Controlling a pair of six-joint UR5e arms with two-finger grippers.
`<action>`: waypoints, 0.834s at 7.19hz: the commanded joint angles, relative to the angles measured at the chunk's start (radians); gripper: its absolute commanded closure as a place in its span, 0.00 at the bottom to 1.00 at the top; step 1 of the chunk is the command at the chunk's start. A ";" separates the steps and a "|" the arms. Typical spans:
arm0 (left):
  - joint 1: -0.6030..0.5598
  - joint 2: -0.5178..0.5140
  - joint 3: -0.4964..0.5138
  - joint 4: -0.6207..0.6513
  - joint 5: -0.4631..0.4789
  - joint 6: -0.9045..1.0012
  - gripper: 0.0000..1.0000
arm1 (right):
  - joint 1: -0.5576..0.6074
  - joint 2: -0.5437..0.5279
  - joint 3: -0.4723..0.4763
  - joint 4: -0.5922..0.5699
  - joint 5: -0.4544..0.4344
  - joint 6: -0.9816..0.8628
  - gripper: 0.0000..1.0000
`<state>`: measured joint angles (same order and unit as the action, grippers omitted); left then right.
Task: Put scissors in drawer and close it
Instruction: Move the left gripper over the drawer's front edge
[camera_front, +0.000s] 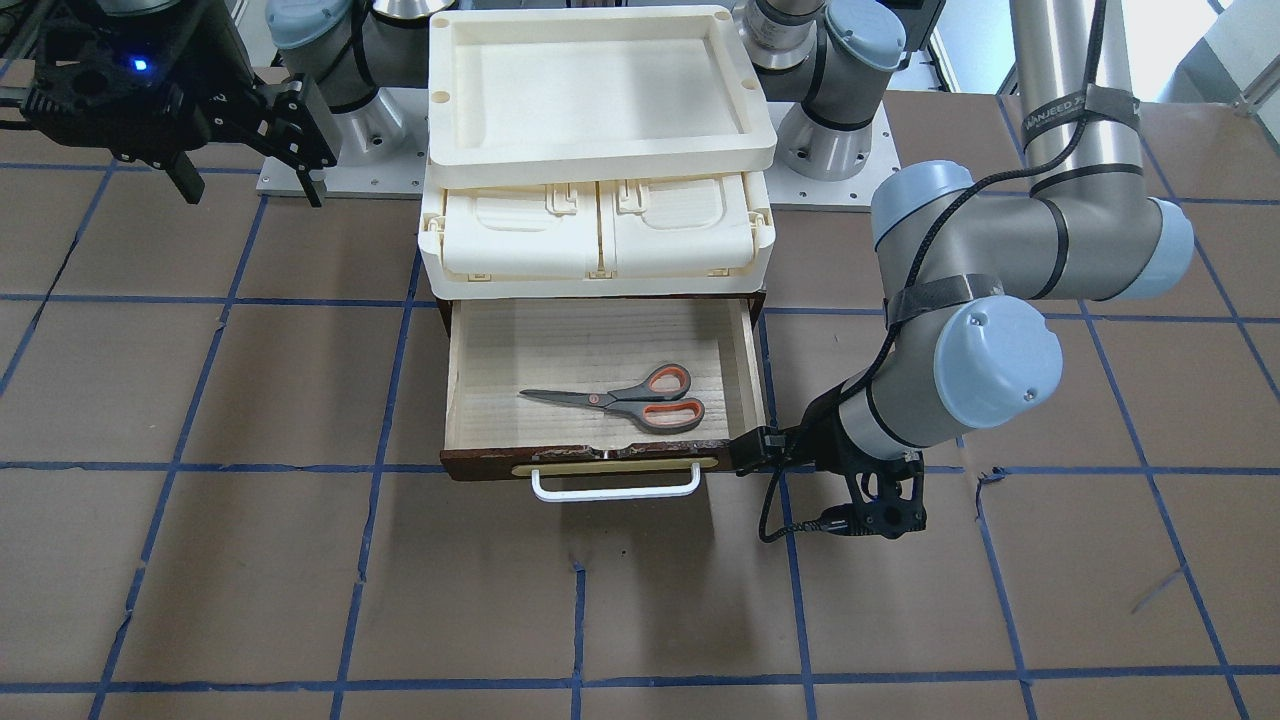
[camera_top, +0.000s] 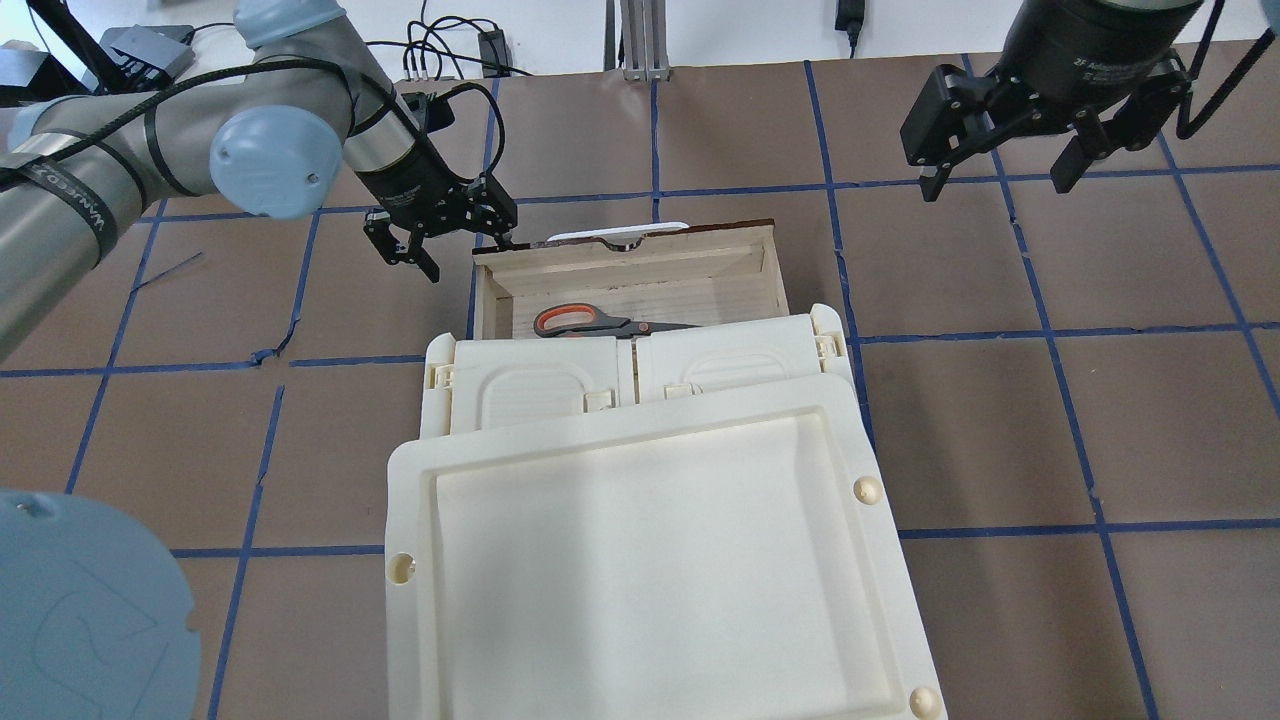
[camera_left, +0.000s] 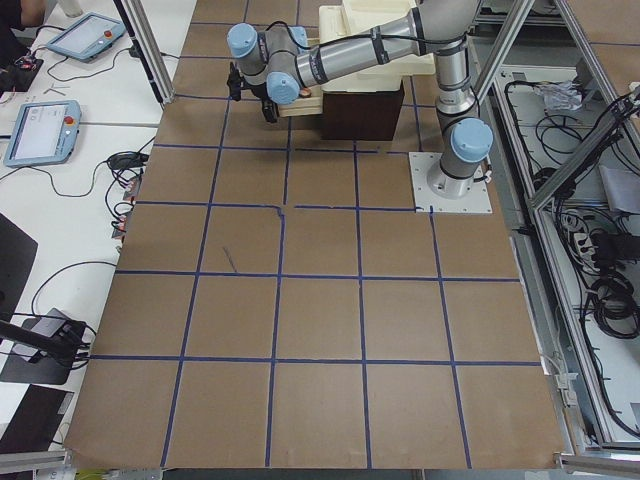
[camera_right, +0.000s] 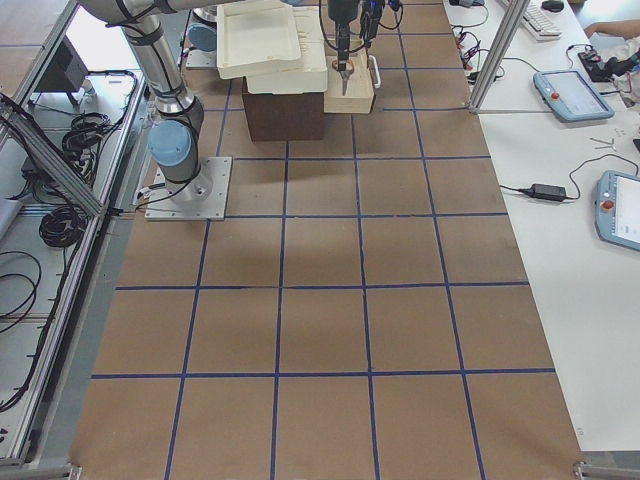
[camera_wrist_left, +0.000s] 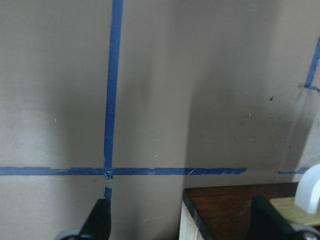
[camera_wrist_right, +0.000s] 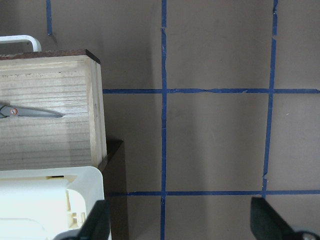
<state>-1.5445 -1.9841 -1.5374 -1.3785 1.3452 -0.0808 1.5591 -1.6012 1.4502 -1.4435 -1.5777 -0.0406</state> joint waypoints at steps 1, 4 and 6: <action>0.000 0.011 0.000 -0.074 0.000 -0.028 0.00 | -0.005 0.001 0.002 -0.001 -0.002 -0.063 0.00; 0.000 0.024 -0.001 -0.132 -0.014 -0.034 0.00 | -0.002 0.000 0.006 -0.001 -0.005 -0.062 0.00; 0.000 0.031 -0.006 -0.157 -0.074 -0.068 0.00 | -0.001 0.000 0.015 -0.001 -0.004 -0.062 0.00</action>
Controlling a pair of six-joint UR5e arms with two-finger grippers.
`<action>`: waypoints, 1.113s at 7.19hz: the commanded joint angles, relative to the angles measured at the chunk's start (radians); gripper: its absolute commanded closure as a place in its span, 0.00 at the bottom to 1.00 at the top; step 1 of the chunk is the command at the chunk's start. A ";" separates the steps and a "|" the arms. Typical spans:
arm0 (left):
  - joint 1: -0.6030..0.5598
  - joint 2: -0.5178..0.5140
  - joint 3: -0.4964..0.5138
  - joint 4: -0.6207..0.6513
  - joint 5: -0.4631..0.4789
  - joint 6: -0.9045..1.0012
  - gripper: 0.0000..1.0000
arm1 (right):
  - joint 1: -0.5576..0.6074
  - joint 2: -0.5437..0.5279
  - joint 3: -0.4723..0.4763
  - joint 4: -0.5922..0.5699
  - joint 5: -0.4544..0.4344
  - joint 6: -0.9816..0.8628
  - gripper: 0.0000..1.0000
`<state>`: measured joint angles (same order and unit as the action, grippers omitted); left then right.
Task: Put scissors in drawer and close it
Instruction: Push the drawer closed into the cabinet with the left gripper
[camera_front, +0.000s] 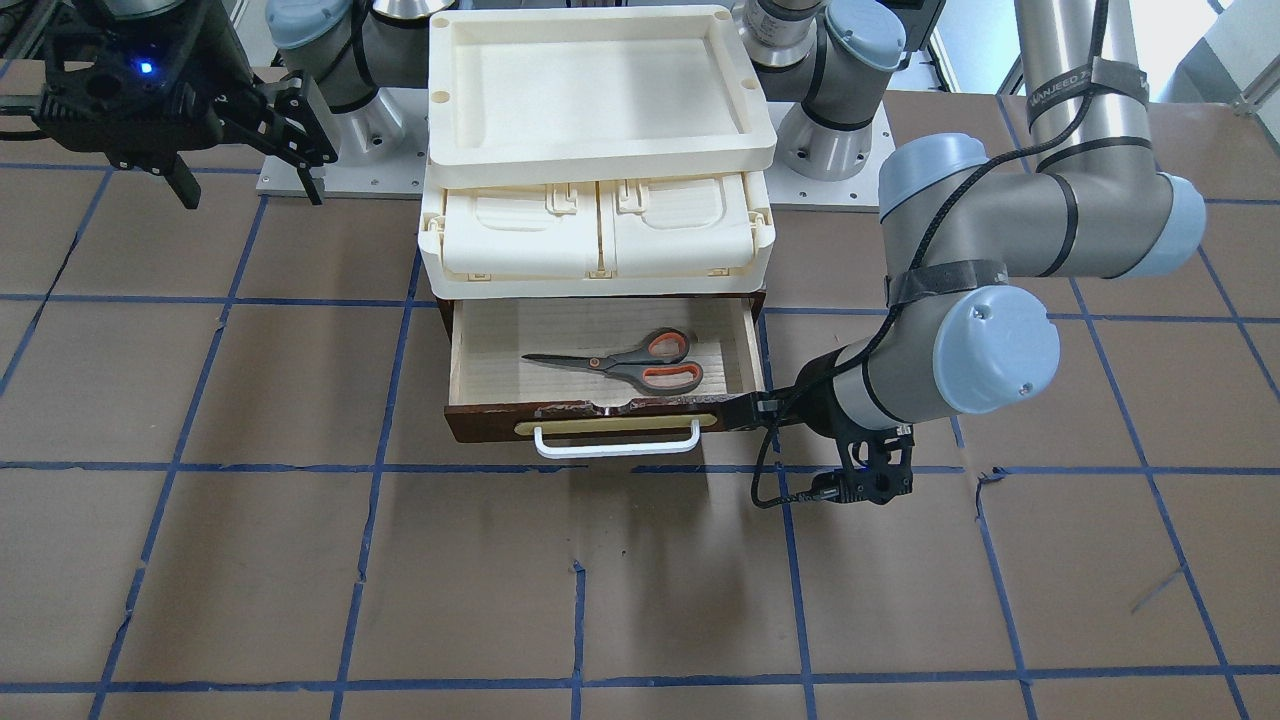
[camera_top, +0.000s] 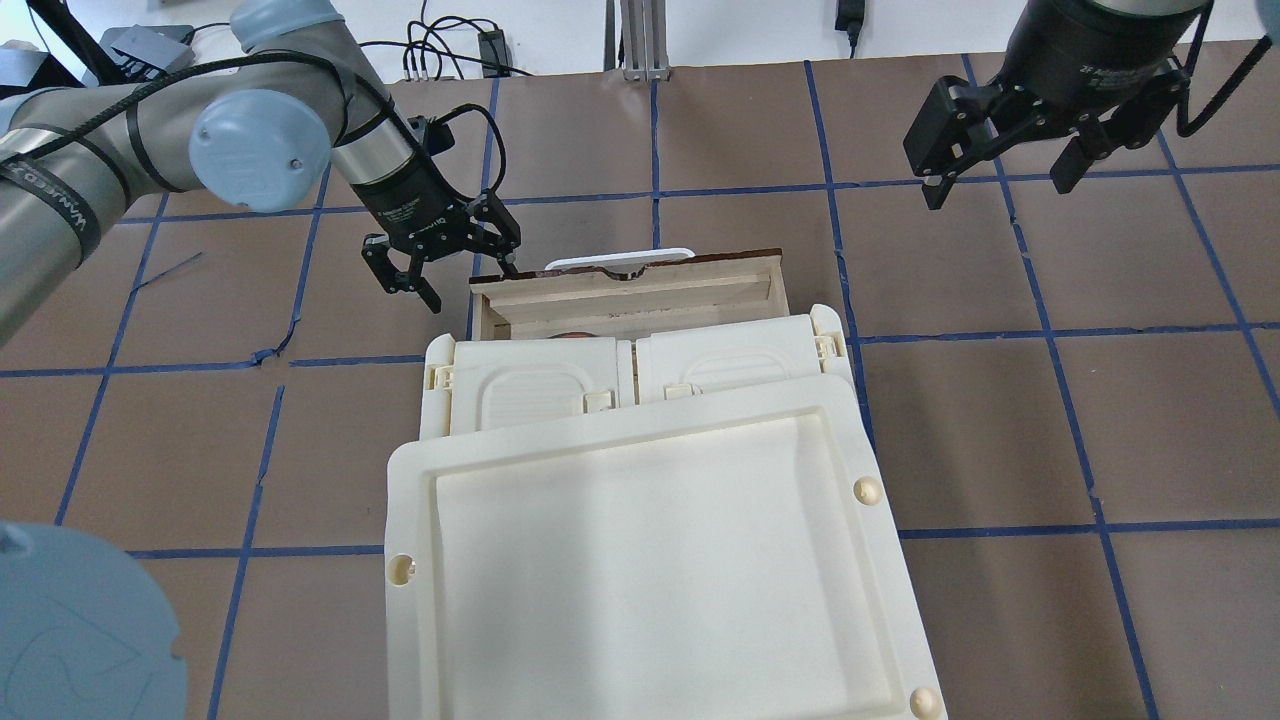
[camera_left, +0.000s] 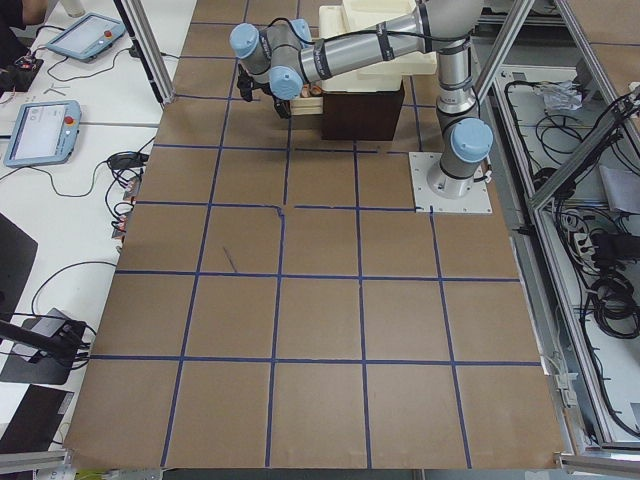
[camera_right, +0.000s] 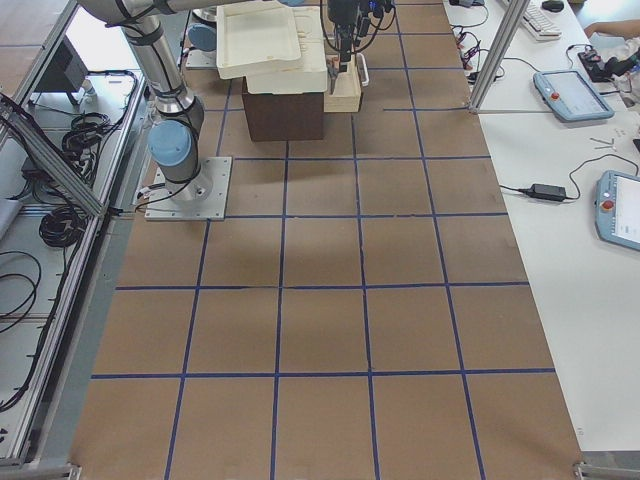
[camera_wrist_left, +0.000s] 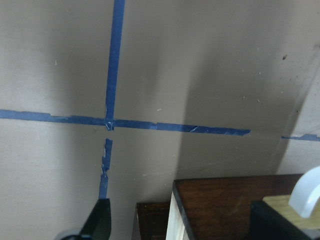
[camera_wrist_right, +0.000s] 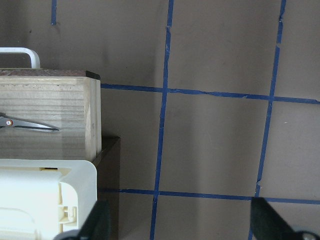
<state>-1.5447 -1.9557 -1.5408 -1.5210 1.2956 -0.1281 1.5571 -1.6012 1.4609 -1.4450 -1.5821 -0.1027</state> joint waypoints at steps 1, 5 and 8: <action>0.000 0.003 -0.002 -0.046 -0.024 -0.024 0.00 | -0.002 0.000 0.004 0.000 0.001 -0.003 0.00; -0.002 0.031 -0.007 -0.160 -0.021 -0.024 0.00 | -0.002 -0.002 0.003 0.000 -0.001 -0.005 0.00; -0.005 0.046 -0.047 -0.223 -0.016 -0.059 0.00 | -0.002 -0.003 0.003 -0.001 -0.007 -0.005 0.00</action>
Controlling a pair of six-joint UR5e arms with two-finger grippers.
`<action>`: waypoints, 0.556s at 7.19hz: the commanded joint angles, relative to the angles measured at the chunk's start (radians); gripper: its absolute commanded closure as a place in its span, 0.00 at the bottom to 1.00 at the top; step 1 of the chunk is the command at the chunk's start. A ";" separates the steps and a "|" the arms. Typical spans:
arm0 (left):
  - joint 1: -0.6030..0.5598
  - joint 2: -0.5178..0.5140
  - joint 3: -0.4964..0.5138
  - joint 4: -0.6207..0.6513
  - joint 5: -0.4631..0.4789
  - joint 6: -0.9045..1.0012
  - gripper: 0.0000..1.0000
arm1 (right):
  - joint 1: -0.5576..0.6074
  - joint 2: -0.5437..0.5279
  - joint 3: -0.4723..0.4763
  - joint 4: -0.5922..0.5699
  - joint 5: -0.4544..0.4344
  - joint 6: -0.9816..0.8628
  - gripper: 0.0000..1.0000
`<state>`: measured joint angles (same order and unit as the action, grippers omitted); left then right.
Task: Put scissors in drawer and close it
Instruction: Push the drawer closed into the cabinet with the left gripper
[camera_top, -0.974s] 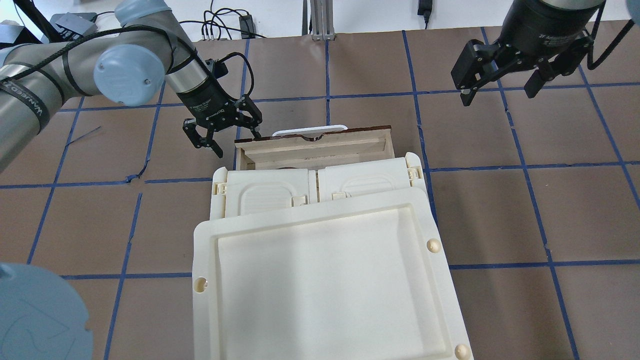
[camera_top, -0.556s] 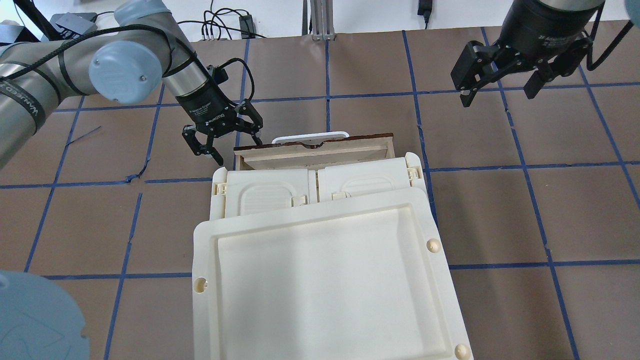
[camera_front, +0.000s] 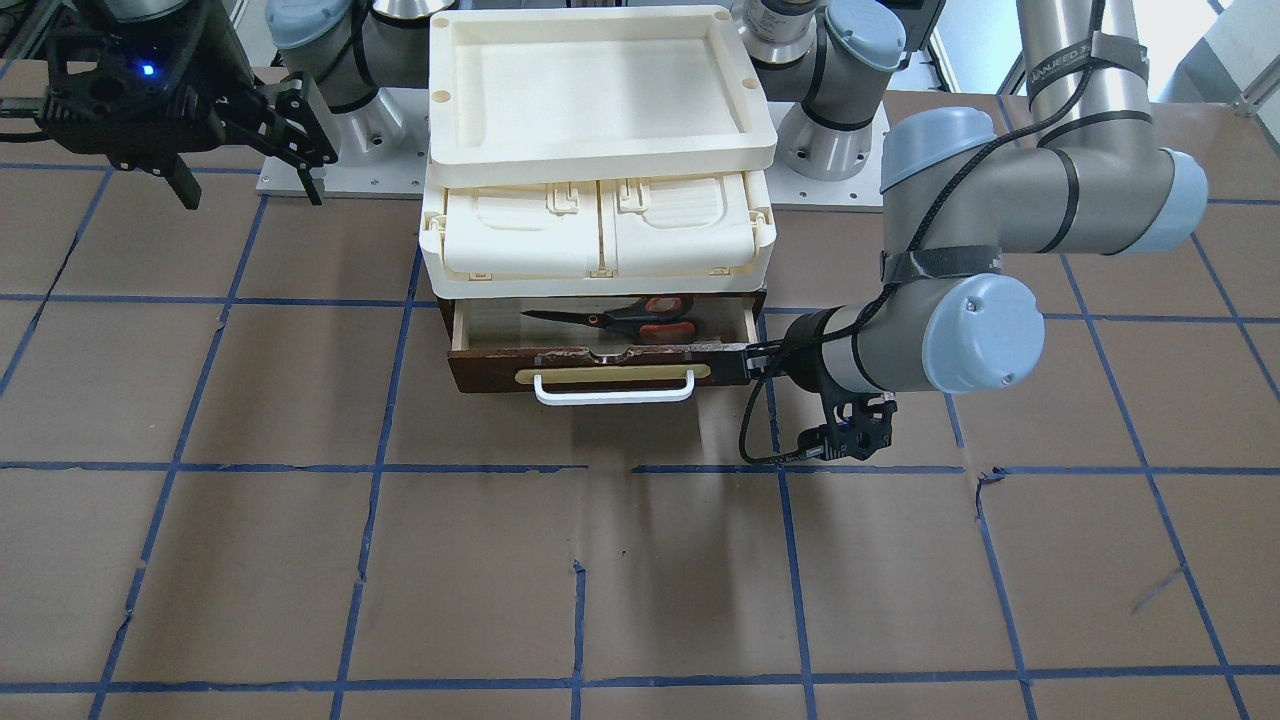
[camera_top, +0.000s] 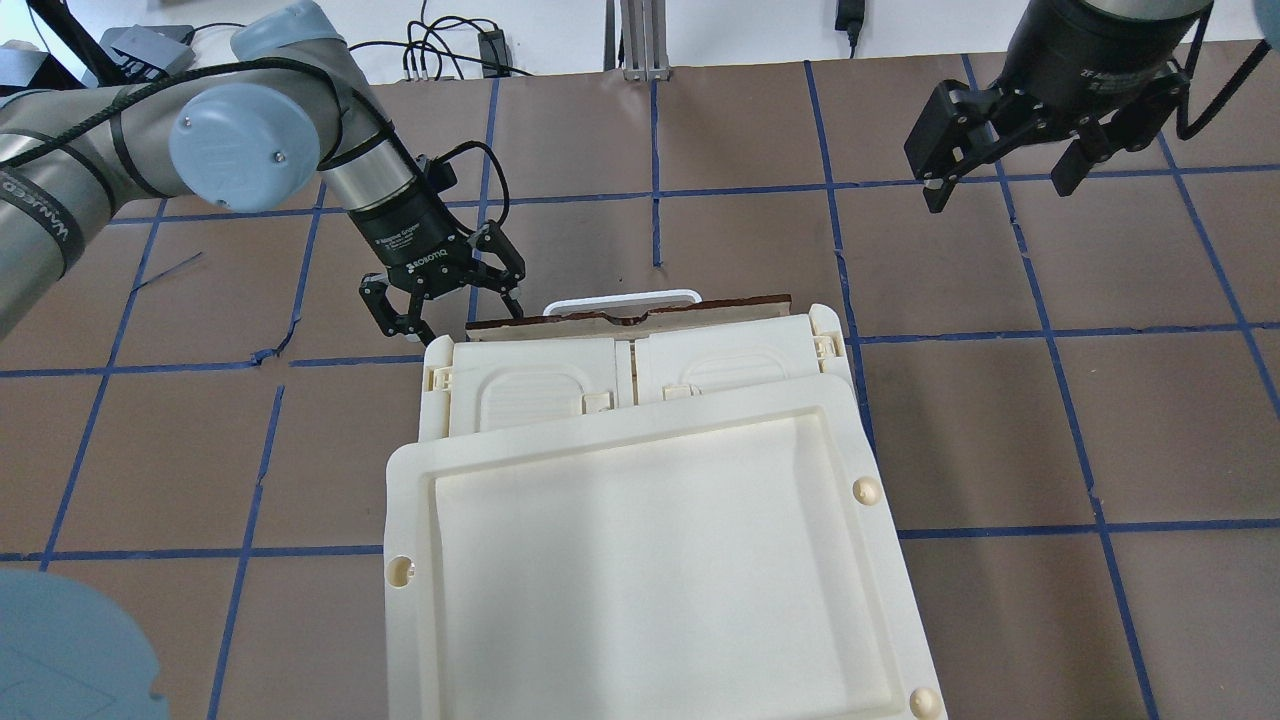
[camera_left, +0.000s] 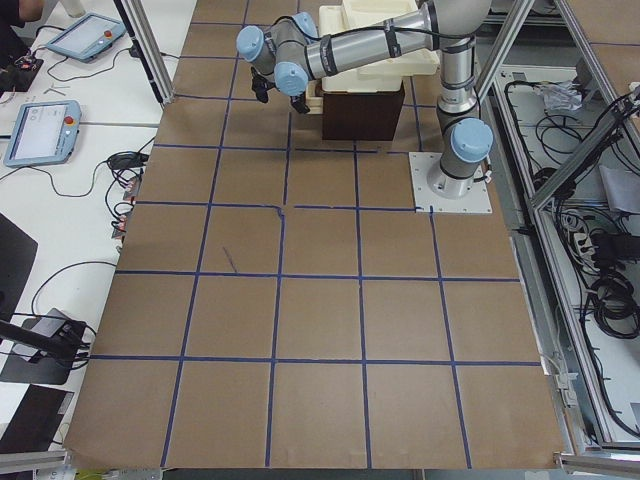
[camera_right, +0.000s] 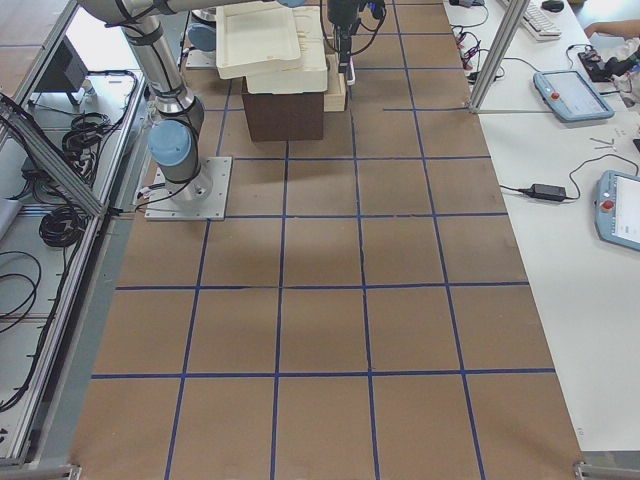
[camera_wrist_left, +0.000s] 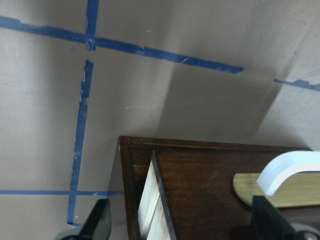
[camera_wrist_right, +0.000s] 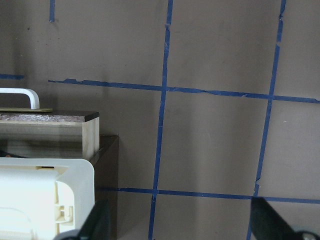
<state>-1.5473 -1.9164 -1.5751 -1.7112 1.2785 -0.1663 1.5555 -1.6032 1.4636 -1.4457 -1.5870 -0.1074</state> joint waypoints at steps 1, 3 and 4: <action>-0.005 0.007 -0.013 -0.034 -0.001 -0.022 0.00 | 0.000 -0.001 0.000 -0.001 -0.005 -0.002 0.00; -0.008 0.010 -0.013 -0.106 -0.001 -0.061 0.00 | -0.002 -0.003 -0.005 -0.002 -0.004 -0.002 0.00; -0.010 0.011 -0.013 -0.123 -0.001 -0.082 0.00 | -0.003 -0.001 -0.002 -0.010 -0.004 -0.003 0.00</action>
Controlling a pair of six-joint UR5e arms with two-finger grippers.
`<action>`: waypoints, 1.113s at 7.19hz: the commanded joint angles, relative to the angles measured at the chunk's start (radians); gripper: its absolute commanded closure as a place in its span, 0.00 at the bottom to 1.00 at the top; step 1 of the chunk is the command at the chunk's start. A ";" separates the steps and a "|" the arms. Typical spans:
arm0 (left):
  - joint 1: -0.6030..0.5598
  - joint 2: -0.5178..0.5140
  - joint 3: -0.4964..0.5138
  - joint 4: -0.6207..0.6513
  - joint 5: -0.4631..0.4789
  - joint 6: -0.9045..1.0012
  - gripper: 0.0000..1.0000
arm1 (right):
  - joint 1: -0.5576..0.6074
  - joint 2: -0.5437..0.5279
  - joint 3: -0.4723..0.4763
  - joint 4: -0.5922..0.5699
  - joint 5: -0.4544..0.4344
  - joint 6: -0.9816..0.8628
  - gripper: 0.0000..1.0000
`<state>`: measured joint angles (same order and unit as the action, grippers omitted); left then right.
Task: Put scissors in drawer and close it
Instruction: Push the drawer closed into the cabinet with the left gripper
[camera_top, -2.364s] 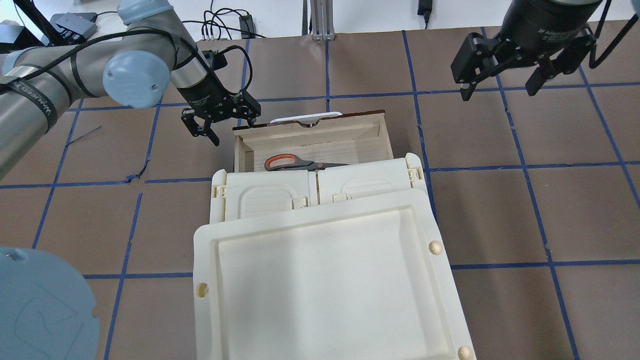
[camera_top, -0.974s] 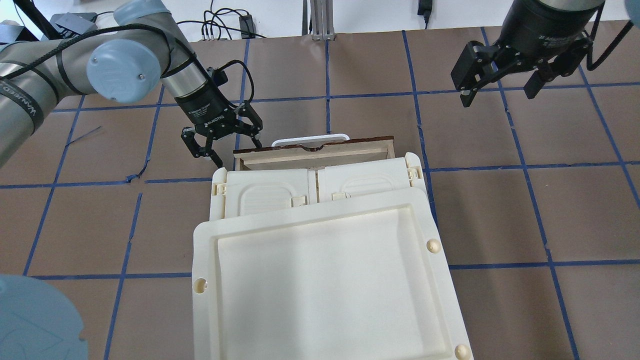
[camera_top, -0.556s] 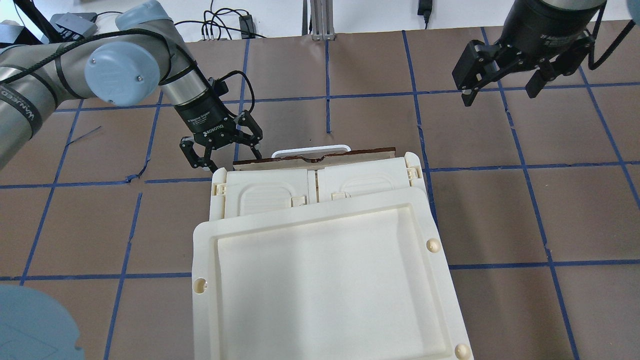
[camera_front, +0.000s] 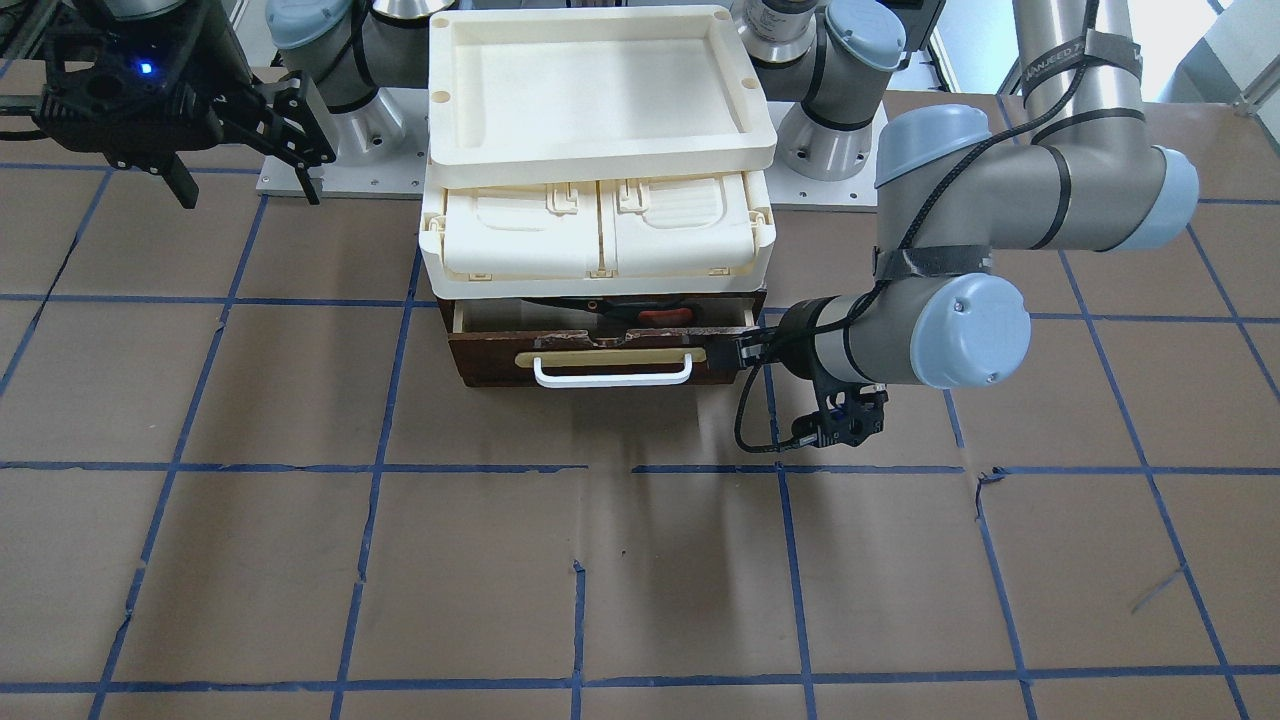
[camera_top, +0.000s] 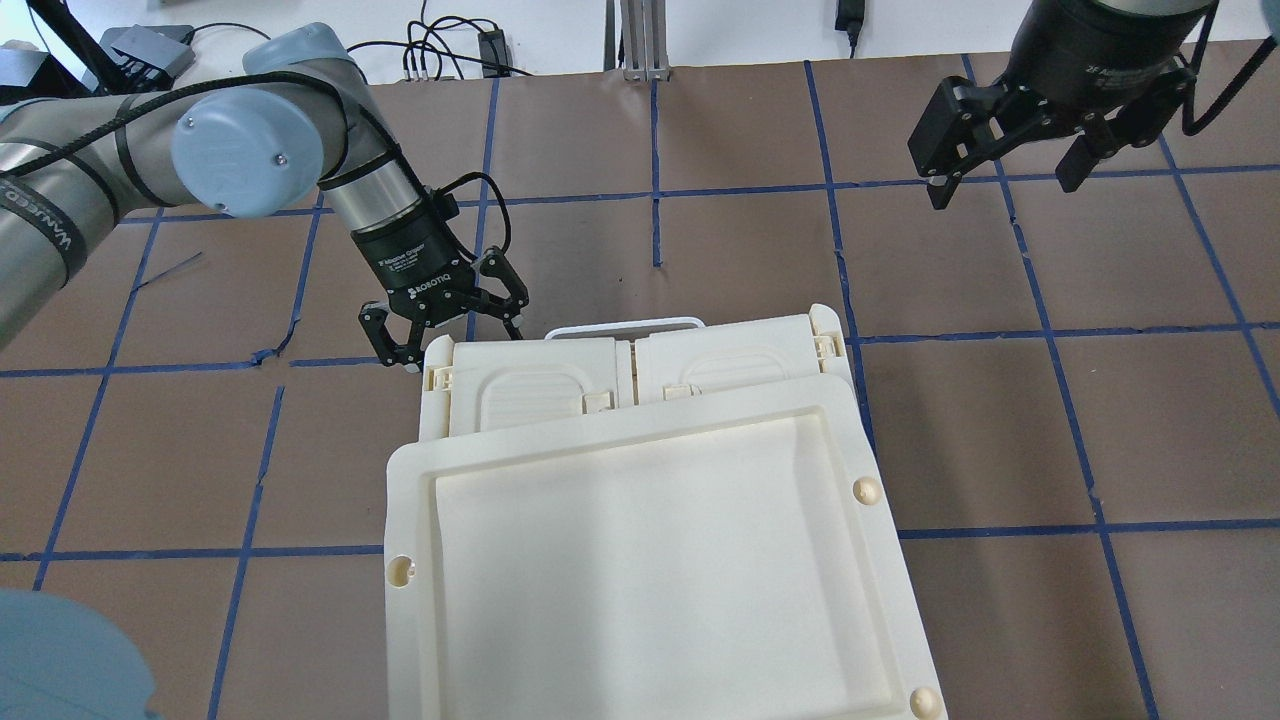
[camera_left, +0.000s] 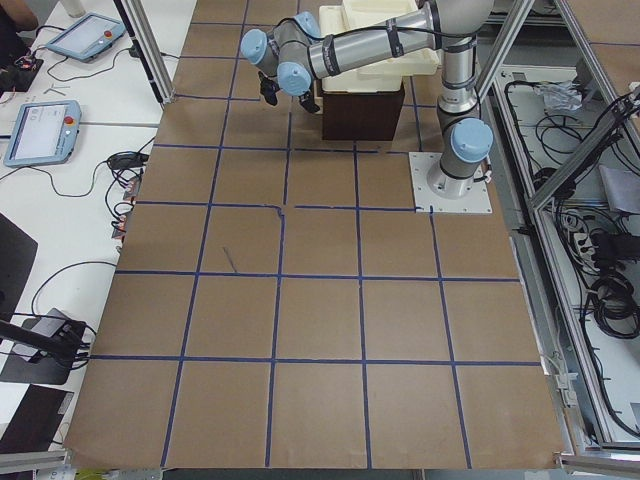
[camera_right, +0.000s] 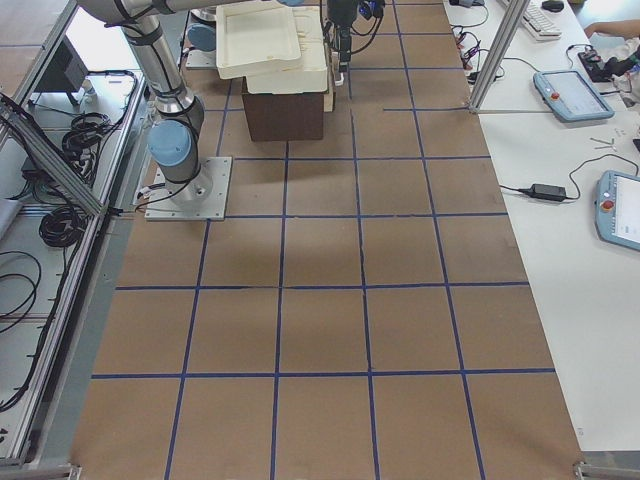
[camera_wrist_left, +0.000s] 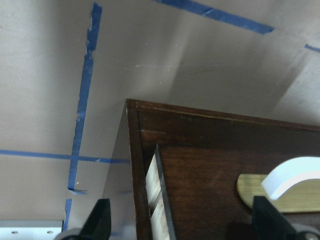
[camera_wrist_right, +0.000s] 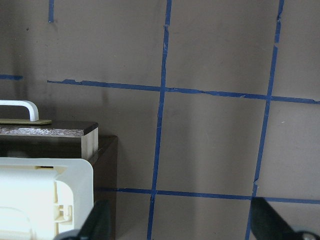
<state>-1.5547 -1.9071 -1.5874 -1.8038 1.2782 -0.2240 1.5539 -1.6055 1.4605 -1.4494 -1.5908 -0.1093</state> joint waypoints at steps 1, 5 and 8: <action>-0.001 0.002 0.000 -0.043 0.001 -0.026 0.00 | 0.000 0.001 0.006 -0.008 0.006 -0.018 0.00; -0.001 0.000 0.000 -0.066 0.003 -0.026 0.00 | -0.006 0.002 0.007 -0.008 0.012 -0.067 0.00; -0.001 0.022 0.020 0.101 0.003 0.017 0.00 | -0.009 0.001 0.007 -0.008 0.011 -0.069 0.00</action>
<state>-1.5555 -1.8988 -1.5797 -1.8211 1.2809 -0.2318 1.5457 -1.6040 1.4679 -1.4574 -1.5785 -0.1773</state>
